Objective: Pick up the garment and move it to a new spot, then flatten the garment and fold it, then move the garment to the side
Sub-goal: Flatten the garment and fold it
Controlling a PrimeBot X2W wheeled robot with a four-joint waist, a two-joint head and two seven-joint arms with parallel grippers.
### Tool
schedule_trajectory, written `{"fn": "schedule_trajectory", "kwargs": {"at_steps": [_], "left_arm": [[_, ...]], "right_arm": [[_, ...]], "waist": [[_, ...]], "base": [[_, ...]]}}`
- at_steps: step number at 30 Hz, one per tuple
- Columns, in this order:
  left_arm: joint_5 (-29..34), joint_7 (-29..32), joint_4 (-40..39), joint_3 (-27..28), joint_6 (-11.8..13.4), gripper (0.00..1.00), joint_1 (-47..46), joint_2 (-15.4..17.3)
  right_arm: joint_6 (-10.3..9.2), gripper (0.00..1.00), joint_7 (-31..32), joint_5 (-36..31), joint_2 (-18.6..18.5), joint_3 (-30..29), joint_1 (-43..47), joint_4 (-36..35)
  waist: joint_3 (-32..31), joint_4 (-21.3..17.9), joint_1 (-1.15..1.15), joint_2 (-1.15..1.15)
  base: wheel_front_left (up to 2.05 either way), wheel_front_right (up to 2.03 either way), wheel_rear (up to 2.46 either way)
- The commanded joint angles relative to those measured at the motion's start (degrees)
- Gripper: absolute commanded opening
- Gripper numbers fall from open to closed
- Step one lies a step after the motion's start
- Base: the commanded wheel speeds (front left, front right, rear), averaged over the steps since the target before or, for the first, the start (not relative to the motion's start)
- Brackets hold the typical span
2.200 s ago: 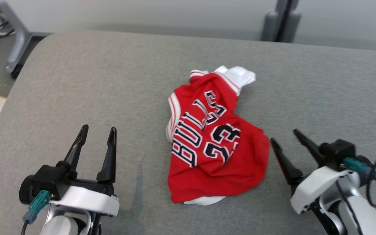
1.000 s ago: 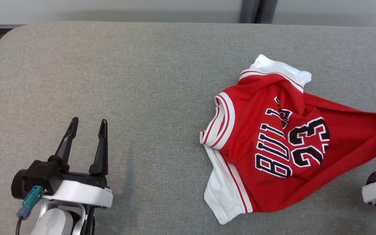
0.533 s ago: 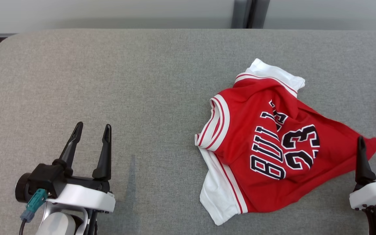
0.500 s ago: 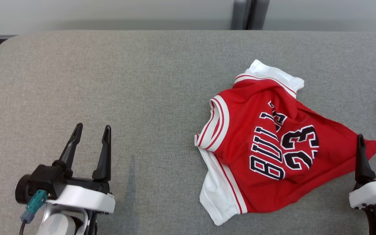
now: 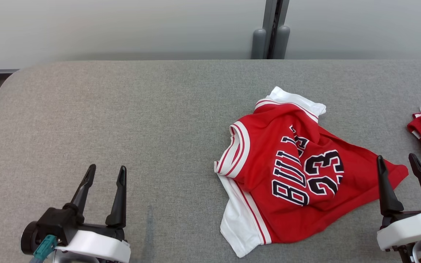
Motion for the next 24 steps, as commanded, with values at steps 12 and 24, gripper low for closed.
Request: {"fn": "schedule_trajectory", "kwargs": {"at_steps": [12, 24], "left_arm": [[-0.3, 1.1, -0.5, -1.2, 0.6, 1.00, 0.9, 0.3], [-2.1, 8.4, -0.1, -8.1, -4.6, 1.00, -5.5, -2.7]], "right_arm": [[0.01, 1.00, 1.5, 0.7, 0.5, 0.0, 2.3, -3.8], [0.01, 1.00, 1.6, 1.1, 0.7, 0.3, 0.6, -4.6]], "waist": [[-0.6, 0.1, 0.00, 0.00], [2.0, -0.2, 0.00, 0.00]], "base": [[0.00, 0.00, 0.00], [0.00, 0.00, 0.00]]}}
